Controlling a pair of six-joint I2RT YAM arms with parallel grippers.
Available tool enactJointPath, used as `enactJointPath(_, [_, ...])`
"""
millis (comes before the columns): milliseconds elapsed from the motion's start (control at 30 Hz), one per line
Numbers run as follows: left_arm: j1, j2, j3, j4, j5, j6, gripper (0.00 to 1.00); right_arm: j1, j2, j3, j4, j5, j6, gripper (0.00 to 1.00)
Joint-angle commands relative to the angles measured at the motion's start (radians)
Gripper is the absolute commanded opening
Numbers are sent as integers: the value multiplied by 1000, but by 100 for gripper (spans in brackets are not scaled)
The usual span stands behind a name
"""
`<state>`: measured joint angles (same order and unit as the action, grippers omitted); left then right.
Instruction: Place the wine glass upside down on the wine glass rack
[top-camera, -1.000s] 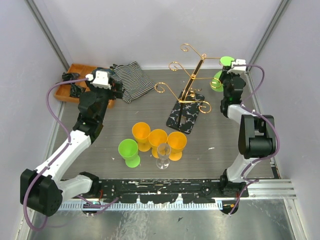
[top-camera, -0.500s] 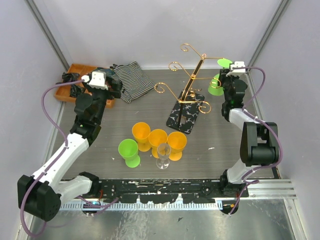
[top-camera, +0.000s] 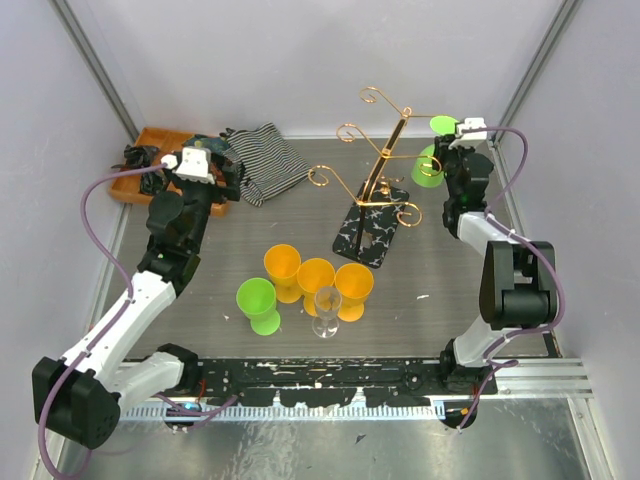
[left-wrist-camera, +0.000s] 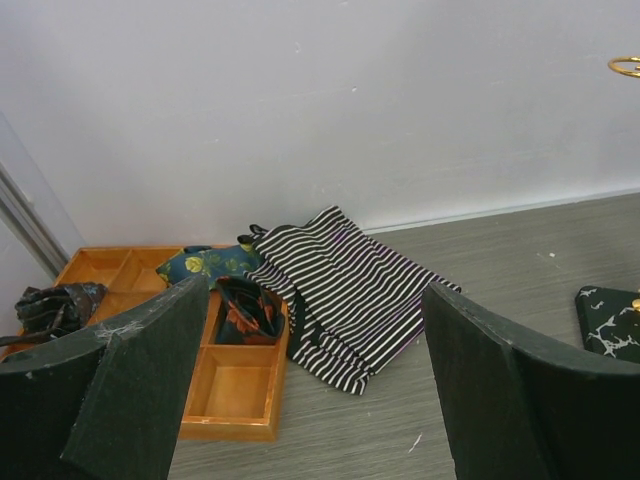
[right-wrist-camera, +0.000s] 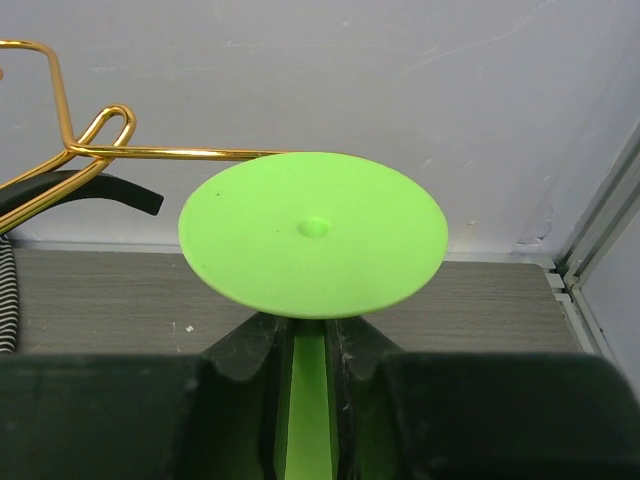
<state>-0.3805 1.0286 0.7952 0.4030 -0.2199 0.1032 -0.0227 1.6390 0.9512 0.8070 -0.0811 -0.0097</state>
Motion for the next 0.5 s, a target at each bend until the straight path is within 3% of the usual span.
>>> enactJointPath(0, [-1,-10,-13,1,-1,-2,94,21,2,49,-14,-58,-8,10])
enactJointPath(467, [-3,-38,-28,-44,-1,-7,96,20,-193,-74,-117,84,-84,90])
